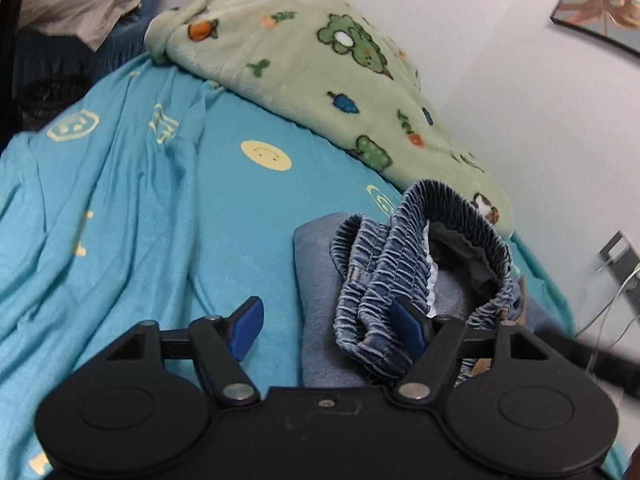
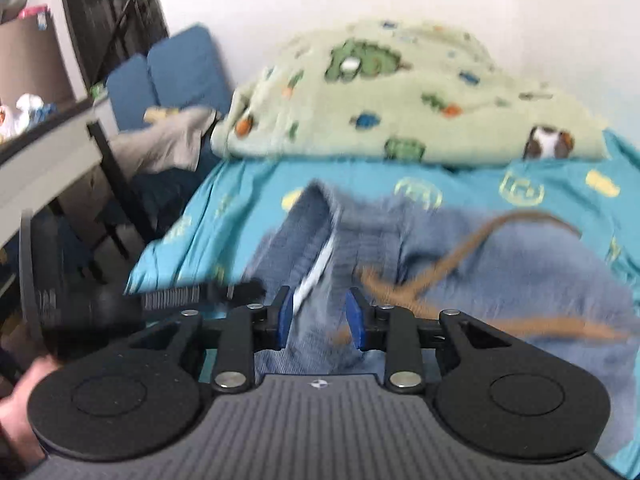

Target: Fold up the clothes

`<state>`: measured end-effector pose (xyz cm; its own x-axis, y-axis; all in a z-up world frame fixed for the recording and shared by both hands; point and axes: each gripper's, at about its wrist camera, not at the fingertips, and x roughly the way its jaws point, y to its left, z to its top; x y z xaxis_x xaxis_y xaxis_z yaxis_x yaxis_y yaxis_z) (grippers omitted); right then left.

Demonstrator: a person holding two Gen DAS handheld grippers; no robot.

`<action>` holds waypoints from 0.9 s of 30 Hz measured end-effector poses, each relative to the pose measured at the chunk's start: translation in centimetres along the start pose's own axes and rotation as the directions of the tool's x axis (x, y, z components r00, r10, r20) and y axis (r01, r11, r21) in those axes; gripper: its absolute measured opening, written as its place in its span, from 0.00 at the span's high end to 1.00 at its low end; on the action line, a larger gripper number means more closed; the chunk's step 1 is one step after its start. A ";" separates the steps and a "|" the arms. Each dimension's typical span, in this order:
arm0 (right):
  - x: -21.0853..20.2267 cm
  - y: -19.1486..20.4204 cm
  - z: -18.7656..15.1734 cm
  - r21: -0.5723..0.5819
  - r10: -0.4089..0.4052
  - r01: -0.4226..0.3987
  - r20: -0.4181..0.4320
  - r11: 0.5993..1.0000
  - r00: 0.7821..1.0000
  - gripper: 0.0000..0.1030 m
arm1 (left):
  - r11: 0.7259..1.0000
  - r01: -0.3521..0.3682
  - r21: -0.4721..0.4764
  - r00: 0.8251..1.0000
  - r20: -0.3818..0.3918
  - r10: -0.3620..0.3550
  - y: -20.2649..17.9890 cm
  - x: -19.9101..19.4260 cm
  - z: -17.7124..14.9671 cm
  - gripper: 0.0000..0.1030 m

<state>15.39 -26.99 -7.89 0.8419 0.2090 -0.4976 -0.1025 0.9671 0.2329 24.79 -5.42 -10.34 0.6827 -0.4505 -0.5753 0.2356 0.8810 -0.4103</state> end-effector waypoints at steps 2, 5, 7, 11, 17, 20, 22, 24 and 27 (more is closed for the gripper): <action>1.3 -0.1 1.2 -0.021 -0.020 0.019 -0.010 1.000 1.000 0.64 | 1.000 -0.003 0.005 1.000 0.006 0.003 -0.1 0.0 -0.1 0.34; 3.2 -0.3 3.0 -0.052 -0.049 0.048 -0.025 0.997 0.998 0.55 | 1.000 0.005 -0.007 1.000 0.008 -0.005 0.1 0.1 -0.2 0.34; 4.5 -0.2 4.1 -0.080 -0.073 0.070 -0.035 0.994 0.997 0.55 | 1.000 0.010 -0.009 1.000 0.008 -0.010 0.2 0.1 -0.2 0.34; 7.4 0.8 4.6 -0.176 -0.143 0.129 -0.072 0.976 0.987 0.62 | 1.000 0.012 -0.002 1.000 0.013 -0.012 -0.1 0.0 -0.1 0.34; 8.6 2.3 5.4 -0.236 -0.150 0.130 -0.068 0.963 0.986 0.90 | 0.999 0.004 0.040 1.000 0.028 -0.005 -0.8 -0.4 0.0 0.35; 8.7 2.6 5.9 -0.242 -0.123 0.109 -0.045 0.964 0.991 0.91 | 1.000 0.009 0.028 1.000 0.016 -0.010 -0.7 -0.4 0.0 0.35; 8.9 2.4 6.2 -0.217 -0.093 0.084 -0.031 0.973 0.995 0.91 | 0.999 0.010 0.032 1.000 0.010 -0.011 -0.8 -0.4 0.1 0.35; 10.1 2.2 5.7 -0.205 -0.078 0.066 -0.050 0.977 0.996 0.91 | 0.999 0.017 0.036 1.000 0.009 -0.017 -0.8 -0.5 0.0 0.35; 12.6 1.3 3.5 -0.170 -0.058 0.039 -0.111 0.985 0.992 0.90 | 0.999 0.019 0.036 1.000 -0.001 -0.019 -0.8 -0.2 0.0 0.35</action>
<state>27.75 -23.60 -10.92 0.7823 0.1672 -0.6000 -0.1586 0.9850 0.0678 24.46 -6.03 -9.86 0.6773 -0.4673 -0.5683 0.2736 0.8769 -0.3951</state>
